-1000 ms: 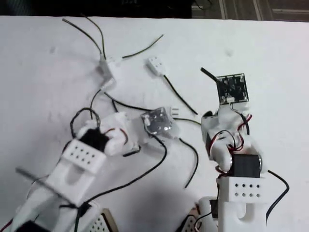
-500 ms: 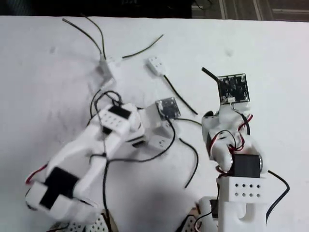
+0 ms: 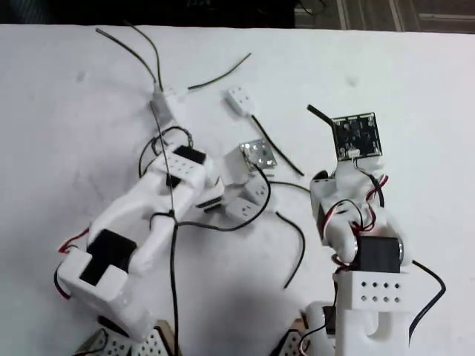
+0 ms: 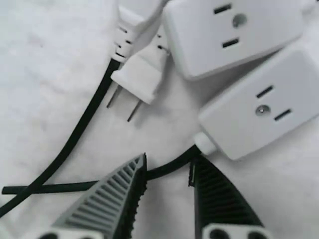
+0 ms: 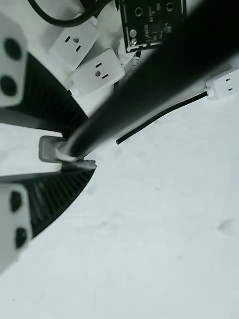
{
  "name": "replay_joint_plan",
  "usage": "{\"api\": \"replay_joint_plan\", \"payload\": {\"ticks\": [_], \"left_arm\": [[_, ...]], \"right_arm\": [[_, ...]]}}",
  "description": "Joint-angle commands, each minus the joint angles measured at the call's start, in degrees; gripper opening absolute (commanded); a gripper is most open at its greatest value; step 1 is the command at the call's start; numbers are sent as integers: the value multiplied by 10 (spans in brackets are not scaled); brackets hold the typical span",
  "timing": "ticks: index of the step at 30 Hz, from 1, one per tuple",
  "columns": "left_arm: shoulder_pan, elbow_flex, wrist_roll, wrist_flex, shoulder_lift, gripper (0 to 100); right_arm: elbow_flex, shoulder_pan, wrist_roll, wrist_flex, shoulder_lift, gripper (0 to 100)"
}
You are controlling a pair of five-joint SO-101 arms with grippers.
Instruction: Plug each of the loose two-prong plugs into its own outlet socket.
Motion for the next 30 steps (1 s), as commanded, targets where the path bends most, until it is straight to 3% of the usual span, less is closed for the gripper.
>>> {"api": "replay_joint_plan", "payload": {"ticks": [1,5,15,23,30], "left_arm": [[4,-20,-4,13,-2,107],[12,-19,-4,31,-7,15],[23,-29,1,94,-54,22],[22,-28,3,264,-219,22],[18,-31,16,429,-275,22]], "right_arm": [[-5,1,7,-10,-1,18],[-5,3,7,-10,-2,18],[-6,3,7,-9,-2,18],[-7,2,8,-9,-2,18],[-7,1,8,-8,-2,18]]}}
